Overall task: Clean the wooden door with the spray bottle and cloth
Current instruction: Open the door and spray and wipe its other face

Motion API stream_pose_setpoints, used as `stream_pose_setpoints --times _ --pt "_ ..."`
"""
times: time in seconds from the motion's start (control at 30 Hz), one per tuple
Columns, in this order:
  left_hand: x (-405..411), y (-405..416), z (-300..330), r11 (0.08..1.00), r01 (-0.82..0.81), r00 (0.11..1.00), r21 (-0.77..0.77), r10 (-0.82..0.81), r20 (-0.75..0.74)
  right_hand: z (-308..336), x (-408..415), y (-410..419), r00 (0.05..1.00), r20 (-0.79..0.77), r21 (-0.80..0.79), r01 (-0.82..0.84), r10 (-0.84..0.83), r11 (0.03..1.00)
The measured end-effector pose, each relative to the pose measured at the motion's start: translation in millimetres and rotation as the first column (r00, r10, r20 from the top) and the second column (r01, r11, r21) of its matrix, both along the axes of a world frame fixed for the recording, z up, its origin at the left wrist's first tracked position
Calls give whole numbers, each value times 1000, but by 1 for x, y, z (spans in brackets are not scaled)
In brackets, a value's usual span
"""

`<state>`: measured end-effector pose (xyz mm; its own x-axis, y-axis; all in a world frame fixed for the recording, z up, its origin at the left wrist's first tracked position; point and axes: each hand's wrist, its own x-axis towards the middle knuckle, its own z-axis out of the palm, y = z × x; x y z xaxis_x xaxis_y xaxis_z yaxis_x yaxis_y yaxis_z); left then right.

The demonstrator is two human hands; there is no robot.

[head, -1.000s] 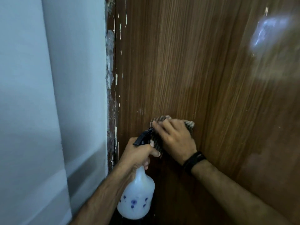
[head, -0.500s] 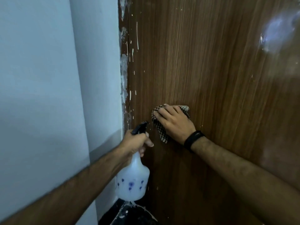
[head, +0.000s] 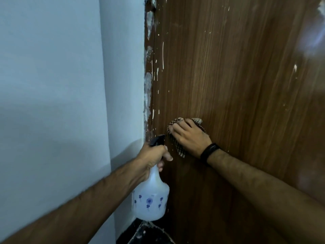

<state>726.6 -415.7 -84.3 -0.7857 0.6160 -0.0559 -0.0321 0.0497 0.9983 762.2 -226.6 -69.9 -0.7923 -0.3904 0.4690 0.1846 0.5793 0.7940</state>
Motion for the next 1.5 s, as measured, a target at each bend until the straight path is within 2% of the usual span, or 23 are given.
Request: stream_pose_setpoints --times 0.07,0.17,0.2,0.3,0.43,0.5,0.67,0.8,0.93,1.0,1.13,1.23,1.3,1.37,1.5 --pt "1 -1 0 999 -31 999 -7 31 -11 -12 3 2 997 76 20 9 -10 1000" --pt "0 -6 -6 997 -77 997 -29 77 13 -36 11 2 932 355 57 59 -76 997" --pt "-1 -7 -10 997 -66 998 -41 67 22 -42 14 2 911 403 43 74 -85 996" --pt "-8 -6 -20 998 20 999 -64 -16 51 -35 12 3 951 308 14 33 -36 999" --pt "-20 4 -30 991 94 989 -98 -82 120 18 -8 -1 997 -67 -106 -36 29 994" --pt "-23 6 -38 984 112 985 -138 -92 144 30 -15 -2 992 -115 -71 -57 48 996" --pt "-35 -3 -59 972 193 975 -131 -175 139 19 -10 6 994 -40 -1 -100 100 995" --pt "-43 -6 -55 973 216 970 -79 -204 134 -24 5 13 981 170 84 -110 95 990" --pt "-51 -7 -46 982 186 966 -26 -178 188 -53 16 16 935 343 85 -130 94 988" --pt "-60 -8 -46 988 152 969 -2 -149 200 -35 10 13 948 312 96 -92 58 991" --pt "-68 -12 -48 994 110 979 -11 -106 173 29 -22 -3 999 -22 -5 -50 50 999" --pt "-67 -22 -45 997 62 987 -44 -55 153 51 -48 -10 988 -142 -31 -58 53 998" --pt "-70 -29 -43 998 48 985 -32 -42 165 44 -59 -11 986 -152 -34 -69 63 997" --pt "-75 -35 -41 999 51 983 -6 -49 176 23 -65 -9 991 -98 0 -89 89 996" --pt "-78 -41 -46 994 92 985 -60 -82 149 -39 -65 -7 971 197 94 -158 137 983"
